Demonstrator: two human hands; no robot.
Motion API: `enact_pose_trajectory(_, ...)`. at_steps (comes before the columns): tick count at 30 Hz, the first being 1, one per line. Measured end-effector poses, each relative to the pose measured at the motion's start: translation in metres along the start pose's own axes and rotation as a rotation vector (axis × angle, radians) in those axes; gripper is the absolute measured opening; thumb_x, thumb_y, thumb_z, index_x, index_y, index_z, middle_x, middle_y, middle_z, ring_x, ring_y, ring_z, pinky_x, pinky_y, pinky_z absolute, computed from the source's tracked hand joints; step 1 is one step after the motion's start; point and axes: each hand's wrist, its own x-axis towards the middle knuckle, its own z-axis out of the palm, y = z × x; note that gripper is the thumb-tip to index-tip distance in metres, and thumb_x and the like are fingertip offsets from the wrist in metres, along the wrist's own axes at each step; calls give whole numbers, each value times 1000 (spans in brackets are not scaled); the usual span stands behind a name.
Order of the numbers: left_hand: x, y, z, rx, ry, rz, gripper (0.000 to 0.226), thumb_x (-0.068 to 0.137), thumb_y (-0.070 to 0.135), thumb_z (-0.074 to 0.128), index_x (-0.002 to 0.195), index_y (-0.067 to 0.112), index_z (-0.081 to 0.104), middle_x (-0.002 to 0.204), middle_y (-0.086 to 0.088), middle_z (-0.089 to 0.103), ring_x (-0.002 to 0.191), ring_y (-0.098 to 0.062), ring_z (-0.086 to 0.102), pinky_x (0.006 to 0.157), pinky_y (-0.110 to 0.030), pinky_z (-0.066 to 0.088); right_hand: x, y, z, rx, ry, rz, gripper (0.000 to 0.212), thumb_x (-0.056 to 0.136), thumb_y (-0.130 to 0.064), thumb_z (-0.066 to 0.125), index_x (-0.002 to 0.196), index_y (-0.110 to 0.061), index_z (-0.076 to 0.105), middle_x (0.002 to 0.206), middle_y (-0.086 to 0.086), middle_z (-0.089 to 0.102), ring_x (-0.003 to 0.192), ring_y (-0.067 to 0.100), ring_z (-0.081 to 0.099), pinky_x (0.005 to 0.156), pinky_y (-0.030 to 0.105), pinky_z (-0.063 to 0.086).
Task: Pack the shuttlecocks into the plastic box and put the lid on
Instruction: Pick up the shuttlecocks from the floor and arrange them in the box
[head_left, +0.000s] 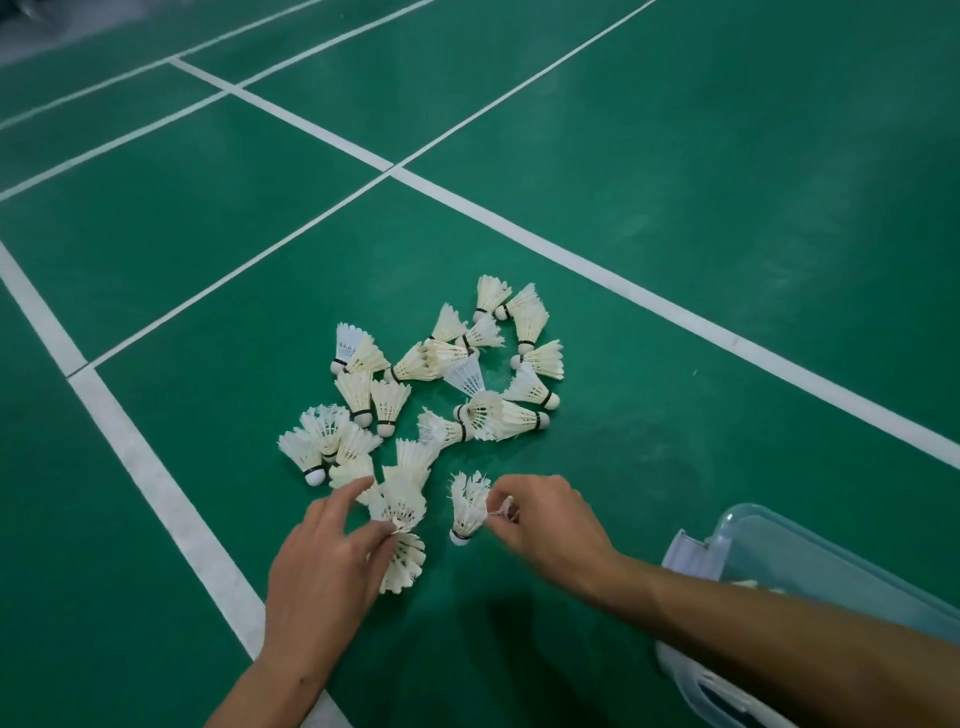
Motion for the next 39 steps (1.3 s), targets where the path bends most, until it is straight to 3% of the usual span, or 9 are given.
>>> enact_pose_trajectory(4,9,30,-15,-85,20,56,13,79,31,87,91,27,85,126,-1,74,96,-23,72,54,-34,59,-29,21,-52,-1,31,5,10,91,-37,74,96,-28,73,83,-13,72,79,8,70,77,34,60)
enact_pose_trajectory(8,23,79,-25,-262,81,200,13,80,27,86,93,26,84,117,3,76,93,-15,73,66,-32,61,-72,46,-107,20,108,28,10,91,-35,78,95,-27,75,80,-13,72,73,-1,68,70,19,52)
enact_pose_trajectory(12,44,143,-36,-478,54,368,21,97,44,66,100,27,79,120,11,75,104,-4,71,83,-36,64,-126,81,-152,104,220,112,7,92,-36,79,95,-31,75,83,-17,71,75,-5,69,69,11,54)
enact_pose_trajectory(16,58,213,-53,-583,21,472,24,95,45,61,102,28,76,109,18,77,88,2,71,72,-33,62,-179,120,-173,180,364,185,8,90,-39,80,91,-35,72,79,-19,70,77,-8,67,65,6,49)
enact_pose_trajectory(20,56,271,-59,-551,-54,570,14,96,44,66,100,31,69,95,20,76,75,2,68,64,-34,60,-223,156,-170,283,499,248,12,89,-43,80,93,-33,76,77,-14,73,73,2,70,68,16,56)
enact_pose_trajectory(25,50,321,-59,-568,-269,558,16,100,35,61,92,28,50,71,20,70,54,-10,67,56,-43,57,-255,176,-146,452,586,253,9,88,-38,82,89,-32,76,77,-11,74,70,9,71,65,23,59)
enact_pose_trajectory(28,50,336,-51,-547,-369,546,17,101,27,65,90,21,55,74,18,70,50,-6,69,51,-32,56,-262,187,-133,453,656,281,6,89,-33,82,88,-32,76,79,-16,73,74,5,71,66,16,56)
enact_pose_trajectory(34,49,346,-16,-246,-319,657,13,96,41,69,88,32,70,85,23,72,57,-3,66,52,-21,51,-279,211,-125,427,728,369,6,89,-28,81,92,-30,77,78,-22,72,78,-5,70,67,5,50)
enact_pose_trajectory(39,42,327,5,58,-211,655,17,91,52,62,91,35,67,78,17,73,68,-13,68,53,-29,42,-278,214,-119,437,717,377,5,89,-29,81,92,-29,77,78,-19,73,76,-3,71,67,9,53)
